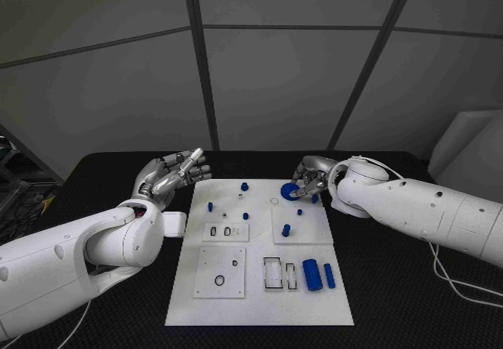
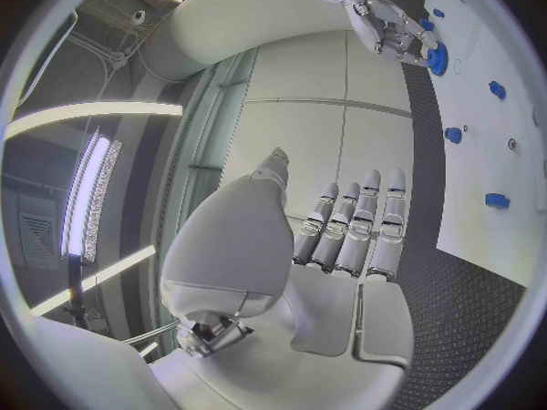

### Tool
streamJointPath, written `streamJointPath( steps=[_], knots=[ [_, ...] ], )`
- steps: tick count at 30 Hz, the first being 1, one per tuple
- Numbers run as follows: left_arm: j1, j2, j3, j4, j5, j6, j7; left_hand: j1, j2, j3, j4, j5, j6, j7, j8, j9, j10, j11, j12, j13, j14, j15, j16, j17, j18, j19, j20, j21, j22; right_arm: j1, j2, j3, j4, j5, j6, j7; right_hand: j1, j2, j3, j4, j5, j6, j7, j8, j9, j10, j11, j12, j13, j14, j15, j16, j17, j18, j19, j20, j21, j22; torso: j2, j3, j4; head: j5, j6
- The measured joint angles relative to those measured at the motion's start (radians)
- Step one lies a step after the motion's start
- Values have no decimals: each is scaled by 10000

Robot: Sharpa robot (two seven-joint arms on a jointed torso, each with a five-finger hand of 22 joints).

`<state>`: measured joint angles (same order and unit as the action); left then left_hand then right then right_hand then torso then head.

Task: Assemble the parts on the task board

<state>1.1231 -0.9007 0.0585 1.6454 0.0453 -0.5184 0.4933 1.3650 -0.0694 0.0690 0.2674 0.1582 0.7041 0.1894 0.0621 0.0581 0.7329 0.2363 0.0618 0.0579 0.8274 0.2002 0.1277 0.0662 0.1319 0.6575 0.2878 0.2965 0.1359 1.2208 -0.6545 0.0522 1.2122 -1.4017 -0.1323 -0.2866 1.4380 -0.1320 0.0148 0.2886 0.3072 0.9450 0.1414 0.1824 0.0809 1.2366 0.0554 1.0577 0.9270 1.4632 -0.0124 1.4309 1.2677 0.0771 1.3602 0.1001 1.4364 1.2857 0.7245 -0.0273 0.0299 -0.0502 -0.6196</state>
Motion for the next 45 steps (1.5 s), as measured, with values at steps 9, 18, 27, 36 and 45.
streamJointPath(
  steps=[9,18,27,36,45],
  knots=[
    [0,4,0,-25,0,2,-19,0,0,0,0,0,0,0,0,0,0,0,0,0,0,0,0,0,0,0,0,0,1,11,57,8,0,-200,-2,-184,66,141,100,-101,17,301,-90,180,34,237,-94,376,435,38,-39,46,116,1,90,-91,79,118,0,1,-6,-15,-25],
    [0,8,0,-38,0,4,-38,0,0,0,0,0,0,0,0,0,0,0,0,0,0,0,0,0,0,0,0,0,1,1,149,-3,103,-886,-106,-294,484,286,529,-372,-614,574,-169,231,-22,446,-160,690,930,37,-112,144,264,2,199,-200,151,224,-1,1,-6,-15,-48],
    [0,13,0,-42,0,7,-57,0,0,-28,-28,0,0,0,0,0,-51,-7,0,0,0,0,-39,0,1,0,0,0,-8,-24,172,-19,349,-1620,-429,-316,572,319,818,-259,-461,646,-166,169,-93,483,-197,754,995,36,-112,151,351,-156,355,-181,245,224,-6,0,-5,-53,-66],
    [0,17,0,-44,0,13,-73,0,0,-28,-27,0,0,0,0,0,-73,0,0,0,0,0,-38,0,0,0,0,0,-8,-27,71,-21,830,-1902,-648,-344,373,120,1112,-90,-41,683,-133,62,-105,482,-197,717,1020,36,-111,191,404,-155,428,-180,303,222,-7,3,-6,-47,-52],
    [-2,25,0,-52,0,22,-89,-1,0,-27,-27,0,-75,0,0,0,-108,35,0,0,0,0,-38,0,0,0,0,0,-16,-29,-46,-21,1675,-1947,-1078,-395,255,2,1313,-69,210,694,-128,-7,-117,518,-161,717,1071,36,-111,231,404,-154,502,-180,349,221,-8,5,0,18,-38]
  ],
)
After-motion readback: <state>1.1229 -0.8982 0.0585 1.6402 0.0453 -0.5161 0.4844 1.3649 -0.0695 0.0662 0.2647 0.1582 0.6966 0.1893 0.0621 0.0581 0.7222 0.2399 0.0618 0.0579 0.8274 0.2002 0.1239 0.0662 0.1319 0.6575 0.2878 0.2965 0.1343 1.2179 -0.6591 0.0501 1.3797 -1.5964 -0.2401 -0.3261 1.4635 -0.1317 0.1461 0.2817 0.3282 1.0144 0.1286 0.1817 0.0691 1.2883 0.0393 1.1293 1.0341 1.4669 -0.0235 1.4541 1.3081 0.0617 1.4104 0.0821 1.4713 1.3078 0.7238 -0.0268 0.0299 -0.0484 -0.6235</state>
